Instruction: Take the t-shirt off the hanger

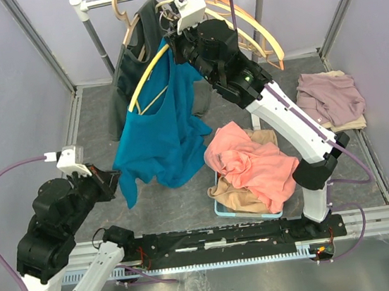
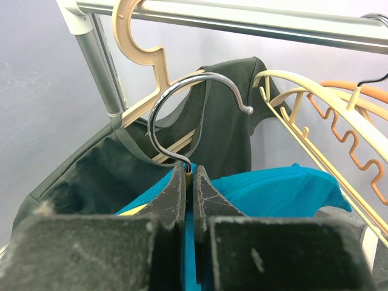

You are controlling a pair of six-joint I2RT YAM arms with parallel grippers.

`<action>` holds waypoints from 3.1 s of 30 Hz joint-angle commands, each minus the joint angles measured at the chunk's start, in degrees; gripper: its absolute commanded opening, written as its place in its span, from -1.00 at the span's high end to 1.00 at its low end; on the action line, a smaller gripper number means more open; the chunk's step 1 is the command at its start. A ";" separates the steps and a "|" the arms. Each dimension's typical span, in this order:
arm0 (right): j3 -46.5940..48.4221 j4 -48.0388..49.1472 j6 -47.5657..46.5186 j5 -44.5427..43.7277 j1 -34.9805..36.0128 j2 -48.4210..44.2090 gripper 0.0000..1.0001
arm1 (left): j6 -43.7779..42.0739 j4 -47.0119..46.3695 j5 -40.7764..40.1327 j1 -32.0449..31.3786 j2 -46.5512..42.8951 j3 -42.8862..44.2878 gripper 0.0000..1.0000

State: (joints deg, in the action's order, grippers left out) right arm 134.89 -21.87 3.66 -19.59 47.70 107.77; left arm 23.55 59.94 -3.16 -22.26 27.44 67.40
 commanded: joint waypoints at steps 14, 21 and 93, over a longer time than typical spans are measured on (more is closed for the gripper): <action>3.77 2.53 -1.01 -0.18 -0.28 -0.99 0.98 | 0.53 -12.25 7.99 0.03 6.41 5.76 0.12; 2.23 2.27 -0.59 0.30 -0.24 -2.14 0.98 | -1.64 -16.57 9.39 0.02 11.64 10.36 0.04; 4.14 2.58 1.60 1.18 0.39 -1.47 0.98 | -2.72 -9.41 5.07 0.03 6.52 1.33 0.01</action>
State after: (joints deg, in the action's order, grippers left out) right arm 136.51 -25.85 4.89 -18.09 47.99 108.27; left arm 19.97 52.31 1.63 -22.26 31.57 63.96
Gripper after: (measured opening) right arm 0.037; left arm 0.457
